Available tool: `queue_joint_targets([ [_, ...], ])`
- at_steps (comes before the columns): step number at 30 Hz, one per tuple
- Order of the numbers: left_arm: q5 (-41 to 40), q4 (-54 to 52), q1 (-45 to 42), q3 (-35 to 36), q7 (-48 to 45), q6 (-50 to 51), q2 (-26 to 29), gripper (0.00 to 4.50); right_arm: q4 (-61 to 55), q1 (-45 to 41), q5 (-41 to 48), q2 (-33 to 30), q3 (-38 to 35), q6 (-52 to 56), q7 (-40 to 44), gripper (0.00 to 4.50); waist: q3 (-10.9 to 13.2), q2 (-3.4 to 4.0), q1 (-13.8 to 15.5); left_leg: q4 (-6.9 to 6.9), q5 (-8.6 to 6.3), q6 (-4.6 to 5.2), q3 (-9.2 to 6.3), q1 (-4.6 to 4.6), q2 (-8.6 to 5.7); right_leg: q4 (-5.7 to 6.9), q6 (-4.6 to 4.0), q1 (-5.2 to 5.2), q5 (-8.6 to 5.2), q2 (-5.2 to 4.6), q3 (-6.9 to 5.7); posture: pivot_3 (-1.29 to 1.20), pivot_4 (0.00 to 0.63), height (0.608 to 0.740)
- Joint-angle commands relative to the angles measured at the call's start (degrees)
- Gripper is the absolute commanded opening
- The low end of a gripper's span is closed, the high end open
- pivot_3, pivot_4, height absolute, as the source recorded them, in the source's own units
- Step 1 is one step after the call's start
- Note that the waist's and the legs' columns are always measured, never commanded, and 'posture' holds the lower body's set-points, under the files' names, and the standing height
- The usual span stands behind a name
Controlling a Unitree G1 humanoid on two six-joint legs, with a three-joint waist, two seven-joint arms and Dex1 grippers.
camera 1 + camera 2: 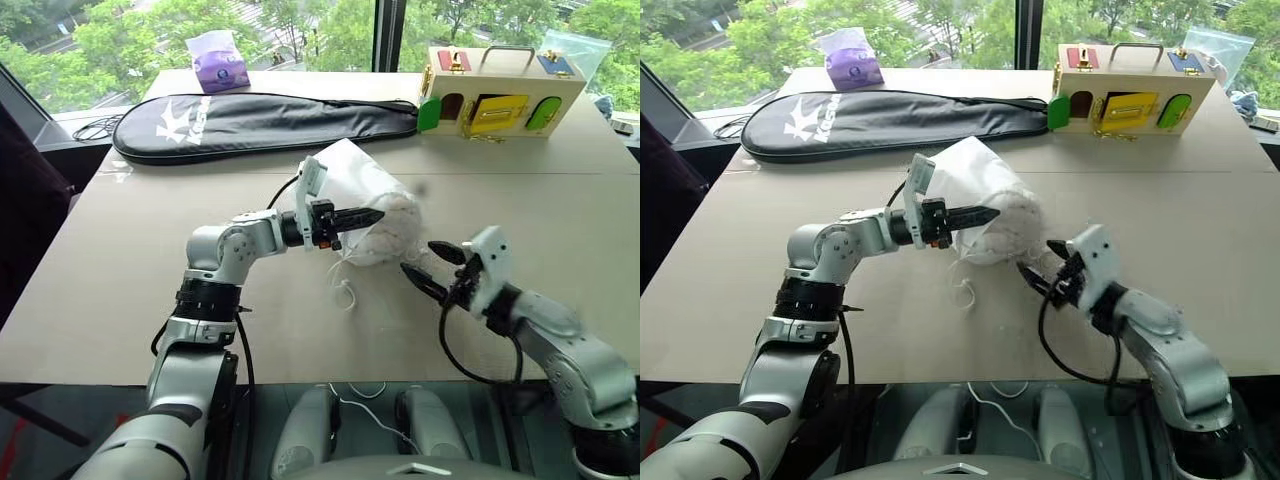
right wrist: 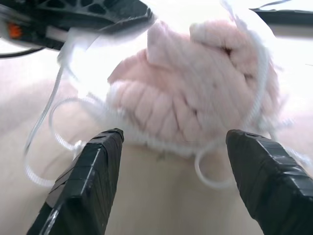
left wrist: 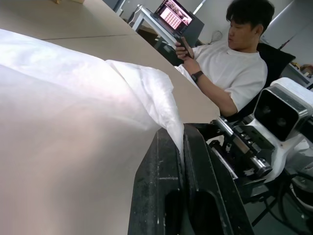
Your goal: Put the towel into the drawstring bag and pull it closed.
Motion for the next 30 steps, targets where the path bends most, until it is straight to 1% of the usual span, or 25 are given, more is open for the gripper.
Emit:
queue_joint_targets([
  [1,0.84,0.3,-1.07,-0.24,-1.38,-1.95,-0.11,0.0,-2.36,0.92,0.0,-1.95,-2.05,-0.04,-0.49,3.6,0.0,0.0,-0.09,0.0,0.0,0.0,0.02,0.01,0.0,0.0,0.0,-0.01,0.0,0.0,0.03,0.0,0.15,0.74],
  [3,1.15,0.63,-1.2,-0.13,-1.53,-2.31,-0.32,0.0,0.63,1.32,-5.9,-5.16,1.59,-1.77,-1.3,3.6,0.0,-0.01,0.06,0.01,0.0,0.0,0.01,0.03,0.01,0.01,0.0,0.01,0.0,0.01,0.02,0.0,0.15,0.74],
  [5,1.39,0.96,-1.36,-0.01,-1.62,-2.64,-0.54,0.0,4.86,-0.32,-11.24,-6.14,6.05,-4.79,-2.32,3.6,-0.02,-0.03,0.08,0.03,0.0,0.0,0.02,0.03,0.0,0.0,0.01,0.02,0.0,0.01,0.02,0.0,0.15,0.74],
  [7,1.61,1.16,-1.44,0.08,-1.7,-2.9,-0.66,0.0,8.23,-2.71,-12.17,-3.71,7.78,-6.51,-3.25,3.6,-0.02,-0.03,0.05,0.05,0.0,0.0,0.05,0.03,-0.01,-0.02,0.0,0.03,-0.01,0.01,0.02,0.0,0.15,0.74],
  [10,1.74,1.08,-1.41,0.34,-1.68,-3.03,-0.59,0.0,14.81,-6.86,-16.62,-1.62,10.43,-10.27,-4.68,3.6,-0.01,-0.01,-0.12,0.05,0.0,0.0,0.06,0.03,0.02,0.02,0.0,0.0,0.0,0.05,0.06,0.0,0.15,0.74],
  [13,1.69,0.74,-1.29,0.55,-1.56,-2.94,-0.46,0.0,19.36,-10.09,-17.09,1.34,10.56,-12.32,-5.21,3.6,-0.01,-0.02,0.03,0.05,0.01,-0.01,0.03,0.03,0.02,0.04,0.0,0.0,0.0,0.04,0.04,0.0,0.15,0.74],
  [16,1.82,0.73,-1.22,0.57,-1.45,-3.16,-0.42,0.0,21.95,-11.54,-17.31,3.29,10.62,-13.19,-5.07,3.6,-0.01,-0.02,0.21,0.05,0.01,-0.01,0.02,0.02,0.01,0.03,0.01,0.01,0.0,0.02,0.03,0.0,0.15,0.74],
  [17,1.82,0.75,-1.22,0.61,-1.4,-3.22,-0.43,0.0,22.51,-11.63,-17.64,3.7,10.38,-13.36,-5.47,3.37,-0.01,-0.02,0.21,0.05,0.01,-0.01,0.02,0.02,0.01,0.02,0.01,0.01,0.0,0.01,0.03,0.0,0.15,0.74],
  [19,1.75,0.66,-1.19,0.7,-1.31,-3.22,-0.38,0.0,22.39,-10.93,-17.91,3.23,10.67,-13.97,-4.21,2.76,-0.01,-0.02,0.19,0.05,0.01,-0.01,0.03,0.01,0.0,0.01,0.01,0.01,0.0,0.0,0.03,0.0,0.15,0.74],
  [20,1.73,0.64,-1.18,0.75,-1.27,-3.23,-0.35,0.0,21.98,-10.45,-17.88,3.14,10.61,-14.03,-3.83,2.17,-0.01,-0.02,0.17,0.05,0.01,-0.01,0.03,0.01,0.0,0.01,0.01,0.01,0.0,0.0,0.03,0.0,0.15,0.74],
  [21,1.72,0.64,-1.16,0.78,-1.21,-3.2,-0.33,0.0,21.45,-9.97,-17.63,3.28,10.15,-13.87,-3.85,1.91,-0.01,-0.02,0.15,0.05,0.01,-0.01,0.02,0.01,0.0,0.01,0.01,0.01,0.0,0.0,0.03,0.0,0.15,0.74],
  [22,1.75,0.69,-1.17,0.76,-1.09,-3.08,-0.3,0.0,20.89,-9.48,-17.41,3.33,9.51,-13.68,-3.96,1.38,-0.01,-0.02,0.15,0.05,0.01,-0.01,0.02,0.01,0.0,0.02,0.01,0.01,0.0,0.0,0.03,0.0,0.15,0.74],
  [23,1.79,0.88,-1.25,0.71,-0.89,-2.73,-0.26,0.0,20.38,-9.06,-17.28,3.28,8.92,-13.62,-4.05,1.09,-0.01,-0.02,0.16,0.05,0.01,-0.01,0.02,0.01,0.0,0.02,0.01,0.01,0.0,0.01,0.03,0.0,0.15,0.74],
  [24,1.74,1.03,-1.32,0.74,-0.6,-2.34,-0.31,0.0,19.85,-8.6,-17.14,3.21,8.27,-13.71,-4.15,0.47,-0.01,-0.02,0.15,0.05,0.01,-0.01,0.0,0.01,0.0,0.03,0.0,0.01,0.0,0.01,0.02,0.0,0.15,0.74],
  [25,1.38,1.31,-1.48,1.04,-0.4,-1.92,-0.53,0.0,19.27,-8.27,-16.86,3.22,7.53,-13.81,-4.27,0.13,-0.01,-0.02,0.14,0.05,0.01,-0.01,0.0,0.01,0.01,0.03,0.0,0.01,0.0,0.01,0.02,0.0,0.15,0.74],
  [26,1.0,1.58,-1.67,1.35,-0.29,-1.59,-0.73,0.0,18.76,-8.1,-16.56,3.31,6.87,-13.8,-4.41,0.05,-0.01,-0.02,0.15,0.05,0.01,-0.01,0.01,0.01,0.01,0.04,0.0,0.01,0.0,0.01,0.02,0.0,0.15,0.74],
  [28,0.14,2.53,-2.43,2.23,0.02,-0.73,-1.2,0.0,17.76,-8.71,-15.5,4.07,3.88,-13.45,-5.87,0.05,-0.01,-0.02,0.14,0.05,0.01,-0.01,0.01,0.01,0.0,0.04,0.01,0.01,0.0,0.0,0.02,0.0,0.15,0.74],
  [30,0.81,3.19,-2.88,2.11,0.14,-1.33,-1.31,0.0,17.66,-10.67,-14.73,5.33,-0.92,-12.88,-9.61,0.05,-0.01,-0.02,0.15,0.07,0.01,-0.01,0.01,0.01,0.0,0.05,0.01,0.01,0.0,0.0,0.03,0.0,0.15,0.74],
])
